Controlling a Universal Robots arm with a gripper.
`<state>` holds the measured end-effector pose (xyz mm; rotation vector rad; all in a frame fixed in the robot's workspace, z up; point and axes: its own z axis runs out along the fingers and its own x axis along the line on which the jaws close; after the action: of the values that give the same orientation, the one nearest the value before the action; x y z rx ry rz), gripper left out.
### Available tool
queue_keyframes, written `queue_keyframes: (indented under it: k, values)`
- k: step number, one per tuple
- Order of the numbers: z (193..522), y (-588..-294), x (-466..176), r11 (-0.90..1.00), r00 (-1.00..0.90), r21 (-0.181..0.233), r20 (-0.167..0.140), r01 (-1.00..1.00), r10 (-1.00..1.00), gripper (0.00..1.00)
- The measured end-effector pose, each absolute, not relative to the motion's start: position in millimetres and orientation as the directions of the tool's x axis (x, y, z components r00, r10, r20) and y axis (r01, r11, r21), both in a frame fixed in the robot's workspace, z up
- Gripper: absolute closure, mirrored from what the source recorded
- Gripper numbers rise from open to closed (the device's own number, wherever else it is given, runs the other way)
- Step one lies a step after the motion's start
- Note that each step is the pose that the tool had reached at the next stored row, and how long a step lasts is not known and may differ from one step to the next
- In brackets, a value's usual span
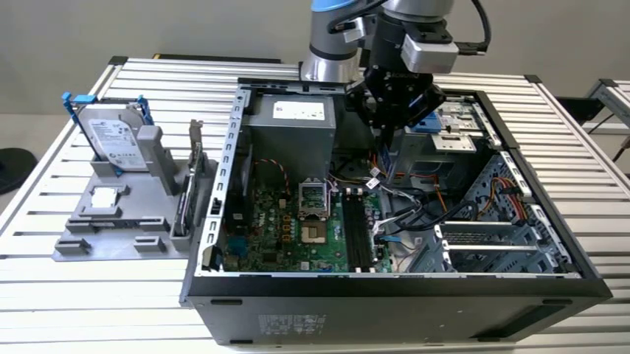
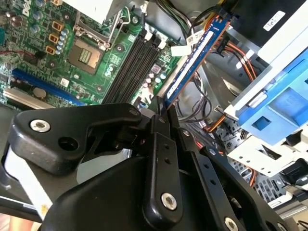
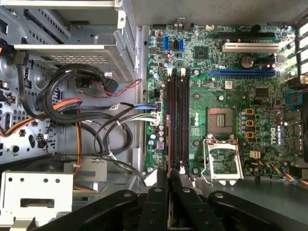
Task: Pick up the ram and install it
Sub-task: 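Insert the ram into the slot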
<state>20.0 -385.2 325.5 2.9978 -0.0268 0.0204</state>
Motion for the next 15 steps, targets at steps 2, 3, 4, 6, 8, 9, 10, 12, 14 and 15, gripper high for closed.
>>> queue_keyframes:
  k: [2,3,4,6,8,9,10,12,14,15]
  values:
    - [324.4,-385.2,20.0,-0.989,1.0,0.148,0.015,-0.019,-0.017,1.0]
    - [323.9,-385.2,20.0,-0.988,1.0,0.15,0.015,-0.019,-0.017,1.0]
    - [323.3,-385.2,20.0,-0.988,1.0,0.153,0.015,-0.019,-0.017,1.0]
    - [322.2,-385.2,20.0,-0.988,1.0,0.156,0.015,-0.019,-0.017,1.0]
    - [321.6,-385.2,20.0,-0.987,1.0,0.158,0.015,-0.019,-0.017,1.0]
    - [321.6,-385.2,20.0,-0.987,1.0,0.158,0.015,-0.019,-0.017,1.0]
    - [321.6,-385.2,20.0,-0.987,1.0,0.158,0.015,-0.019,-0.017,1.0]
    - [321.5,-385.2,20.0,-0.987,1.0,0.158,0.015,-0.019,-0.017,1.0]
    - [321.5,-385.2,20.0,-0.987,1.0,0.158,0.015,-0.019,-0.017,1.0]
    - [321.5,-385.2,20.0,-0.987,1.0,0.158,0.015,-0.019,-0.017,1.0]
